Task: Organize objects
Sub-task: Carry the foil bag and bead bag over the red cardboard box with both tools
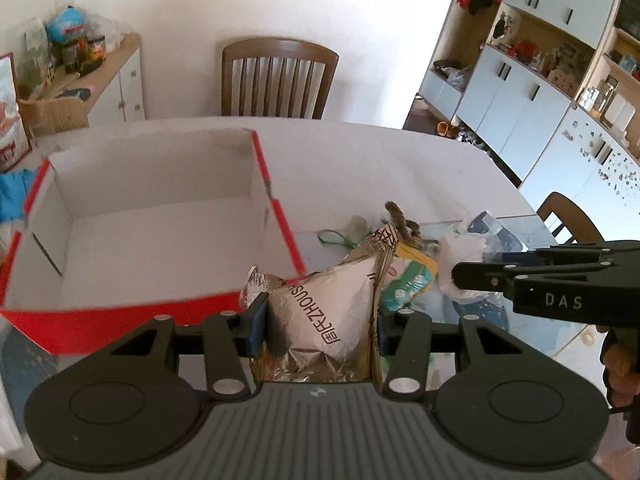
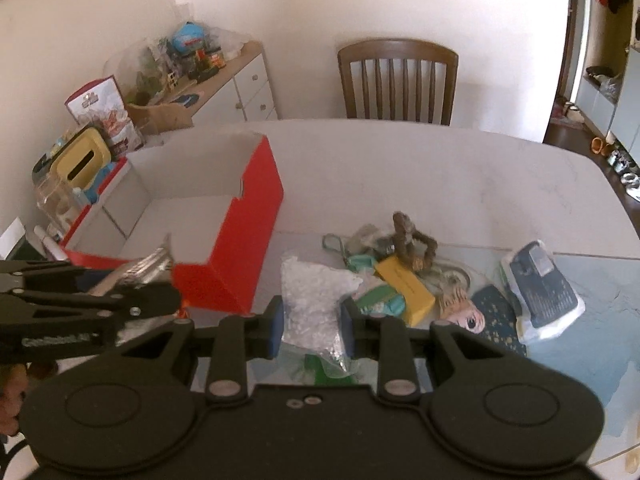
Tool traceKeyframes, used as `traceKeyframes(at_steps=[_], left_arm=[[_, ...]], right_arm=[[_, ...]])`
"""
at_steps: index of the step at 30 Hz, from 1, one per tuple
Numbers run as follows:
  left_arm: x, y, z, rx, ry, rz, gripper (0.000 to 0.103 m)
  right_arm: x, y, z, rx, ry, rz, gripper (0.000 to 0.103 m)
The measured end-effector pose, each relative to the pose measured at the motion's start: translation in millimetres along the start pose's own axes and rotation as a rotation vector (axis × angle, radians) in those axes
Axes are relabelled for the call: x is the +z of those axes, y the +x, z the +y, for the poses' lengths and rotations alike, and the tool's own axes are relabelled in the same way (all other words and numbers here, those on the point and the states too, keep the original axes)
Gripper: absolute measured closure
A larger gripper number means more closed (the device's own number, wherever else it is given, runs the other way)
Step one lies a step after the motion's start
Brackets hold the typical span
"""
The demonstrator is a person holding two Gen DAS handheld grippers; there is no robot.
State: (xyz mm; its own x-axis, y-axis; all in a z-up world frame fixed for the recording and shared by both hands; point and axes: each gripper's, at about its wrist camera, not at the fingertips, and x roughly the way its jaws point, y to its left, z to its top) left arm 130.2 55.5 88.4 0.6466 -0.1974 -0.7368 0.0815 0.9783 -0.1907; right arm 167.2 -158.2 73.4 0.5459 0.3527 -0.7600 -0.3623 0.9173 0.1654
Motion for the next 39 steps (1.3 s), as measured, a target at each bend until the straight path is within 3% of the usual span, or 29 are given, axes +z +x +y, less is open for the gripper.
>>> traceKeyframes(at_steps=[10, 15, 29, 39], left_arm=[[32.2, -27.0, 39.8, -0.008, -0.029, -0.066, 0.055], [48.0, -24.8, 58.0, 0.042, -0.02, -0.08, 0.055], [55.2, 30.7, 111.1, 0.118, -0.071, -0.006, 0.055], [55.3, 73.9, 139.2, 0.177, -0.06, 0.052, 0.055]], right_arm=[[4.0, 11.9, 17.0, -0.027, 0.018, -0.002, 0.075], [14.6, 13.6, 28.6, -0.023, 0.003, -0.013, 0.075], [56.0, 70.3, 95.0, 0.058, -0.12, 0.017, 0.075], [62.6, 117.6, 126.2, 0.073, -0.219, 0.082, 0.075]])
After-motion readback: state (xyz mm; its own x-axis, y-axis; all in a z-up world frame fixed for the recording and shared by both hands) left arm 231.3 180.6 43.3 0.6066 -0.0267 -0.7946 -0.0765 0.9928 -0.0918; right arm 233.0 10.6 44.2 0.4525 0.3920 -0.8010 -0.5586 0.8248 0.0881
